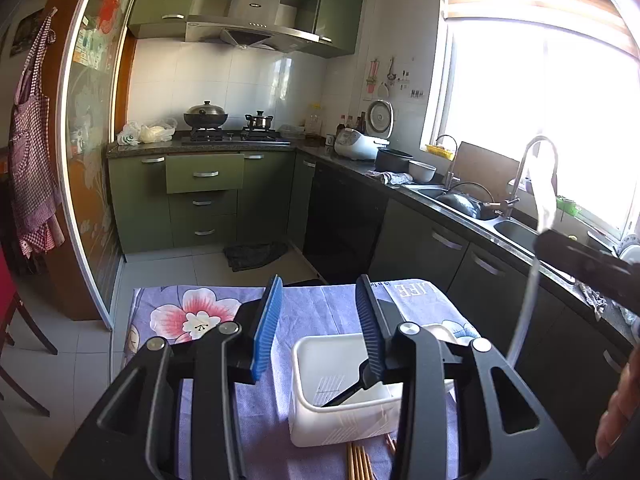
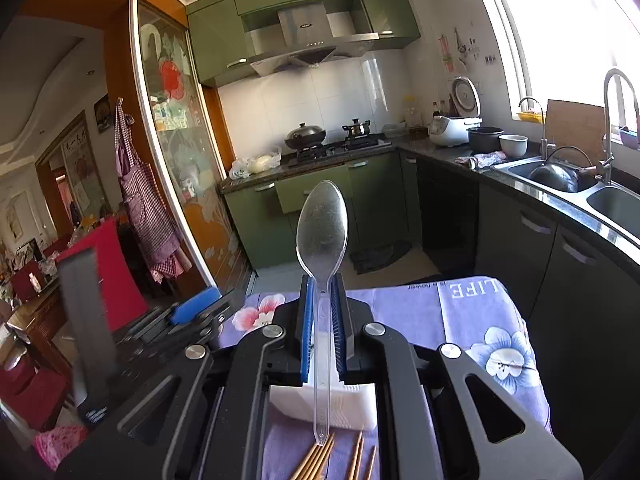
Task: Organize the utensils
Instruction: 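Drop the fork into the white holder with the left gripper while the right drops the spoon in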
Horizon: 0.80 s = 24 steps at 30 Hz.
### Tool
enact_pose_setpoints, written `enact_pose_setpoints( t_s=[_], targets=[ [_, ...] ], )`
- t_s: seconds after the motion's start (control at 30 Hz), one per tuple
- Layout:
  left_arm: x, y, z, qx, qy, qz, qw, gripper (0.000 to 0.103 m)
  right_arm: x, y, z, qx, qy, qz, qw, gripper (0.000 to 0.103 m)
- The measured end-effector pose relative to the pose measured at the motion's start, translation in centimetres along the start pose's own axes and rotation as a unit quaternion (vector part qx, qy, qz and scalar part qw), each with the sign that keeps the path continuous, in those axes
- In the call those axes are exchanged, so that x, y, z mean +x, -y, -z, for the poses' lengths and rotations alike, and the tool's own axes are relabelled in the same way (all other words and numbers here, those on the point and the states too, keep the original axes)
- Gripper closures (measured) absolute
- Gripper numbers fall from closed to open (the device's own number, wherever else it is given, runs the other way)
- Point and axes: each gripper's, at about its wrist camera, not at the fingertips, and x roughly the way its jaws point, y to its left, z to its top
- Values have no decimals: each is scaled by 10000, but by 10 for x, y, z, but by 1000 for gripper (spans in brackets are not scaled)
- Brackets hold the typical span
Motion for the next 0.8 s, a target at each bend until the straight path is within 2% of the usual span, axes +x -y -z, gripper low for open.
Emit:
enact_pose_setpoints(
  t_s=[0.1, 0.2, 0.33, 0.53, 0.6, 0.8],
  targets=[
    [-15, -2, 3, 66, -81, -102, 9999, 63, 23, 2, -14, 27, 182, 91, 9998, 93],
    [-24, -4, 10, 142, -293, -148, 9994, 63, 51, 5, -22, 42, 176, 185, 9997, 93],
    [-31, -9, 21, 227, -580, -154, 9979, 63, 70, 11, -6, 111, -21, 243, 9996, 93],
    [-28, -12, 35, 302, -1022, -143, 9942, 59, 73, 15, 36, -9, -377, 302, 9988, 92],
    [-25, -11, 40, 330, -1202, -113, 9921, 59, 73, 15, 47, -42, -512, 272, 9983, 85],
    [-19, 2, 58, 515, -1845, -4, 9815, 58, 45, 21, 69, 41, -531, 210, 9984, 81]
  ],
)
